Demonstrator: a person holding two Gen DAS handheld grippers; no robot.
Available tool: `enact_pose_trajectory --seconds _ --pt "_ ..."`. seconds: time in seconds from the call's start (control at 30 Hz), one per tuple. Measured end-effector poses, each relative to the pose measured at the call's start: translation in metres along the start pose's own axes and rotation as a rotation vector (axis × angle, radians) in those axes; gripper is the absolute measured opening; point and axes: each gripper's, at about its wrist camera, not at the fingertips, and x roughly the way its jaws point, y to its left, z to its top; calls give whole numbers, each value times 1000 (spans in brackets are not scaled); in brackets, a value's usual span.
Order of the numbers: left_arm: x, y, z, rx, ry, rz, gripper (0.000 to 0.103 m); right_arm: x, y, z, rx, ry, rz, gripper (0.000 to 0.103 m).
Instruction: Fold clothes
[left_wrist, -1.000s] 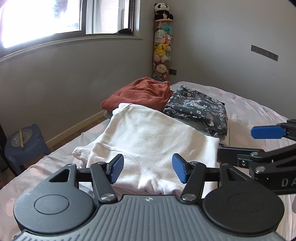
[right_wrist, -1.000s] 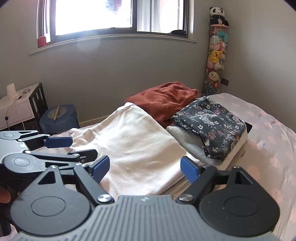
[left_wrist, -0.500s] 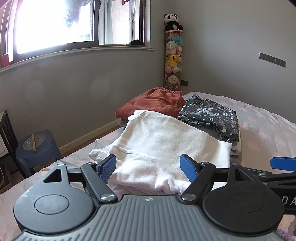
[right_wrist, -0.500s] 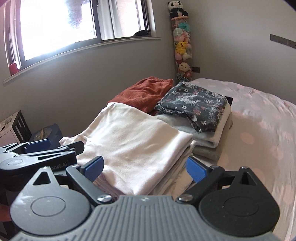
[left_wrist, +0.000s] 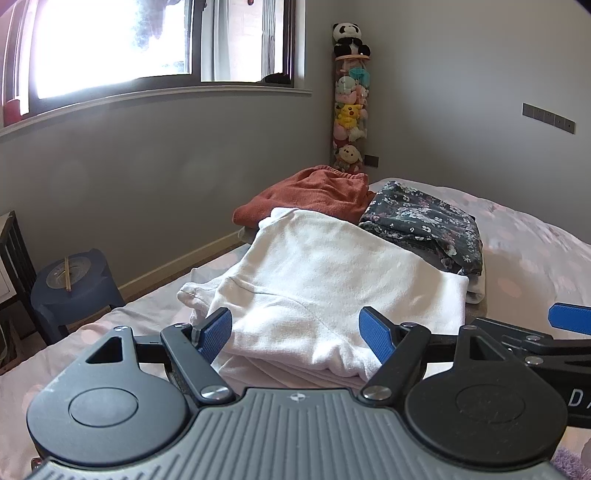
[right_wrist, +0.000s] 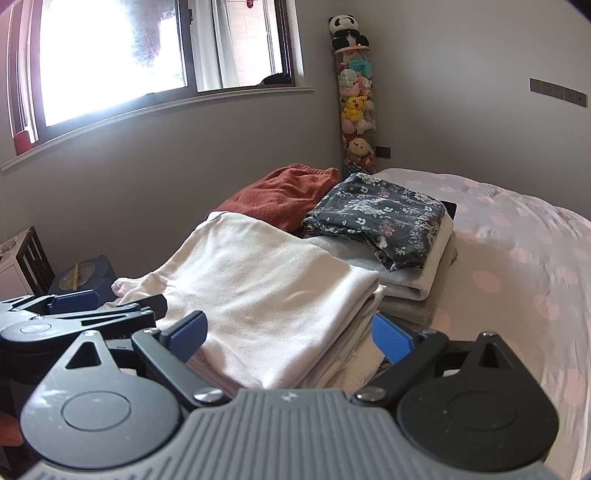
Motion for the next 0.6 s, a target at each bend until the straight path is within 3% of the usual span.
enact_pose_trajectory --seconds 0.33,0.6 --pt "8 0 -8 -13 110 -27 75 5 -4 -8 34 50 -18 97" --pt "7 -1 -10 -12 137 -20 75 5 -5 -14 47 55 -19 97"
